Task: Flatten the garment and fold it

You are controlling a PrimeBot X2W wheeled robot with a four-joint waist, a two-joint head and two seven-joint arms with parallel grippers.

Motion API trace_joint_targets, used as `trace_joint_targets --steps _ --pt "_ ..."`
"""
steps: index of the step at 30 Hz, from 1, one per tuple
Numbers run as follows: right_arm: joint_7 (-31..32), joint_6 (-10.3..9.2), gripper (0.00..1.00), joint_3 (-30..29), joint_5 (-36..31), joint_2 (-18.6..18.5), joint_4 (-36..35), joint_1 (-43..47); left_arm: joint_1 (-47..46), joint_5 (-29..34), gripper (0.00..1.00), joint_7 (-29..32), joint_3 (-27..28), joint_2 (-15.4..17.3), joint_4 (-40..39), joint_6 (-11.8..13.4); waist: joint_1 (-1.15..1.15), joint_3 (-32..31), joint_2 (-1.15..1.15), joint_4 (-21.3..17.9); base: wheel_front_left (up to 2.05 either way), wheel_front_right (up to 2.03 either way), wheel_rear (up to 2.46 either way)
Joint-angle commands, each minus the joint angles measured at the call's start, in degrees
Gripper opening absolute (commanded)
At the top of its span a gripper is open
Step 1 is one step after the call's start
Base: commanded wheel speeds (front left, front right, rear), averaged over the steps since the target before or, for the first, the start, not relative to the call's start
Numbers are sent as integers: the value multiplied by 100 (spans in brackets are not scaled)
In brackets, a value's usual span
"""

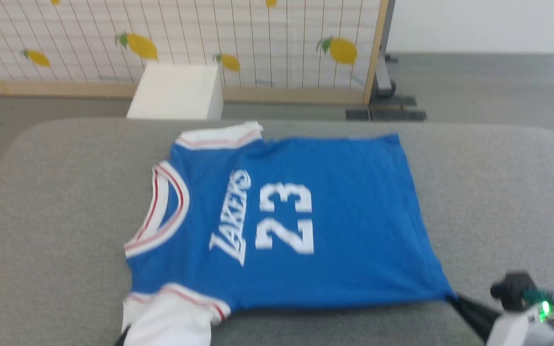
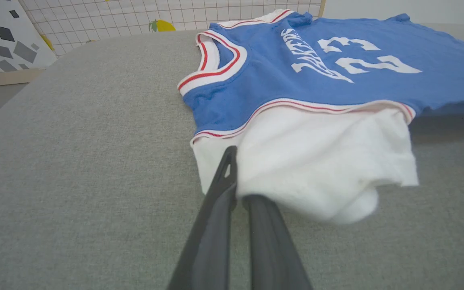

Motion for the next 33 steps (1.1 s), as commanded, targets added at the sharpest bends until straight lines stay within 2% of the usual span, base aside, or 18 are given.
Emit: trace_joint_targets --steps 1,4,9,16,22,33 --pt "63 -10 0 -104 -4 -42 -98 268 176 -27 0 -2 7 -3 -30 62 1 -347 0 44 0 0 0" --pt "180 -10 0 -397 -76 -54 -293 758 452 -93 0 22 -10 -29 -38 91 1 -419 0 45 0 0 0" --pt "419 -10 0 -842 -291 11 -679 1468 683 -118 0 167 -161 26 35 -11 1 -416 0 76 0 0 0" --pt "729 -10 0 -1486 -705 206 -1195 1865 570 -94 0 249 -154 194 65 -26 1 -267 0 103 0 0 0" --pt "914 -10 0 -1990 -901 440 -1493 1827 -169 140 0 375 -363 358 -33 -182 1 -162 0 184 0 0 0" --pt "1295 -10 0 -2328 -1054 660 -1693 1123 -1918 302 0 509 -748 540 310 -443 1 456 0 27 0 0 0"
